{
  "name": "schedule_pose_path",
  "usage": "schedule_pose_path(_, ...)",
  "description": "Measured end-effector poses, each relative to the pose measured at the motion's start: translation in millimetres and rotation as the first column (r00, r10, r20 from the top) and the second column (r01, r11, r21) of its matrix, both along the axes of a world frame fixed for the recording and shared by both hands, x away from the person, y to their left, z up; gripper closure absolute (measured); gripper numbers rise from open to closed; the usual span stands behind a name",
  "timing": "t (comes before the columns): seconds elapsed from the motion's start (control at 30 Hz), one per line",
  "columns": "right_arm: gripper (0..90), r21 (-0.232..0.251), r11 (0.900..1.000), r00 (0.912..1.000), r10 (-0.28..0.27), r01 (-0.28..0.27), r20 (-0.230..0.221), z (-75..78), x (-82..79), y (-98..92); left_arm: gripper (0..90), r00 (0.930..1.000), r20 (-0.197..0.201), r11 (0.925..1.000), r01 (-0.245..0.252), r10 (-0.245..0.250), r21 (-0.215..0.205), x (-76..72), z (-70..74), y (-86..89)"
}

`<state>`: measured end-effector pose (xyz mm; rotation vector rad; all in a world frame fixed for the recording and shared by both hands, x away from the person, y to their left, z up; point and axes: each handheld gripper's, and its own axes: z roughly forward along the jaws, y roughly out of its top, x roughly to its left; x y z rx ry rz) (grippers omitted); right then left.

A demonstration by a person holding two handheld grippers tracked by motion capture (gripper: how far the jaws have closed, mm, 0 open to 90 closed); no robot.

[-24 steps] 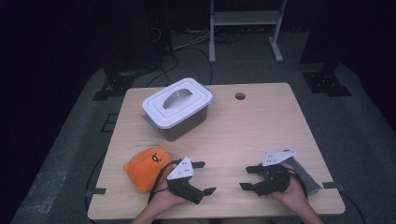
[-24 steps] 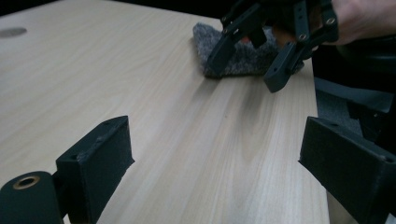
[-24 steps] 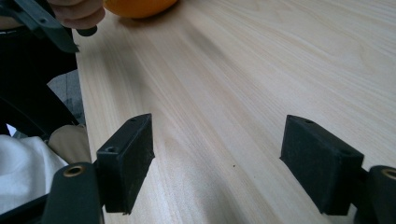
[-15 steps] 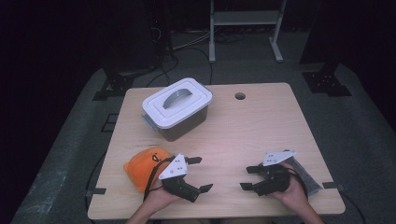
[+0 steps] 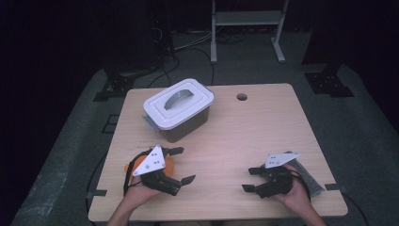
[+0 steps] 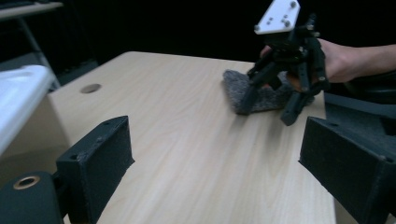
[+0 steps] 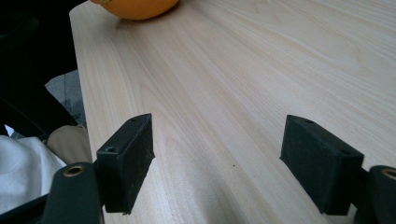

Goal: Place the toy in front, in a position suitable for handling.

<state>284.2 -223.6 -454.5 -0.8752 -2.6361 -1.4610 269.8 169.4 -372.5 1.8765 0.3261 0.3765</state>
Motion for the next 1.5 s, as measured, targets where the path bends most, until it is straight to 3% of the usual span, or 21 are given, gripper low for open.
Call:
schedule_pose_path(0.23,24.1,0.005,1.0,1.0,-0.003,0.003,-0.001,-0.1,0.9,-2.1,8.6,0.9984,0.018,0.9981,-0.054,0.053,0.029,4.2,10.2,40.7)
schedule_pose_path(0.43,24.1,0.008,1.0,1.0,-0.008,0.008,0.003,0.4,0.7,-2.8,8.6,0.9945,0.013,0.9925,-0.105,0.104,0.064,8.4,4.9,72.6)
schedule_pose_path(0.53,24.1,0.01,1.0,0.9999,-0.012,0.012,0.005,1.1,0.1,-2.9,8.6,0.9922,-0.018,0.9909,-0.122,0.123,0.057,12.5,-2.5,84.6)
schedule_pose_path(0.63,24.1,0.012,1.0,0.9998,-0.016,0.016,0.012,1.7,0.1,-3.7,8.6,0.987,-0.056,0.9852,-0.146,0.151,0.09,17.7,-14.5,93.5)
schedule_pose_path(0.7,24.1,0.017,1.0,0.9998,-0.019,0.019,0.009,1.9,0.3,-4.7,8.7,0.9822,-0.083,0.9823,-0.16,0.168,0.097,20.3,-23.2,97.6)
schedule_pose_path(0.97,24.1,0.029,0.999,0.9993,-0.035,0.034,0.012,2.9,0.1,-10.6,13.0,0.9723,-0.129,0.9724,-0.174,0.195,0.155,25.3,-43.0,101.9)
schedule_pose_path(1.13,24.1,0.042,0.998,0.9989,-0.046,0.045,0.012,3.9,0.1,-15.0,14.2,0.9637,-0.145,0.9624,-0.196,0.224,0.189,28.6,-51.0,103.4)
schedule_pose_path(1.2,24.1,0.044,0.998,0.9989,-0.045,0.044,0.011,4.0,0.3,-15.8,14.2,0.9603,-0.143,0.9547,-0.206,0.239,0.215,29.9,-54.8,102.8)
schedule_pose_path(1.27,24.1,0.047,0.998,0.999,-0.044,0.044,0.011,4.1,0.4,-16.0,14.6,0.9584,-0.154,0.9571,-0.208,0.241,0.202,31.1,-57.0,102.4)
schedule_pose_path(1.3,24.1,0.049,0.998,0.999,-0.044,0.043,0.011,4.0,0.6,-16.1,16.4,0.9579,-0.148,0.9541,-0.212,0.246,0.211,31.6,-57.1,102.2)
schedule_pose_path(1.5,24.1,0.055,0.997,0.9988,-0.048,0.048,0.01,4.2,-0.2,-16.5,31.1,0.9613,-0.134,0.9546,-0.21,0.241,0.211,30.4,-57.9,101.9)
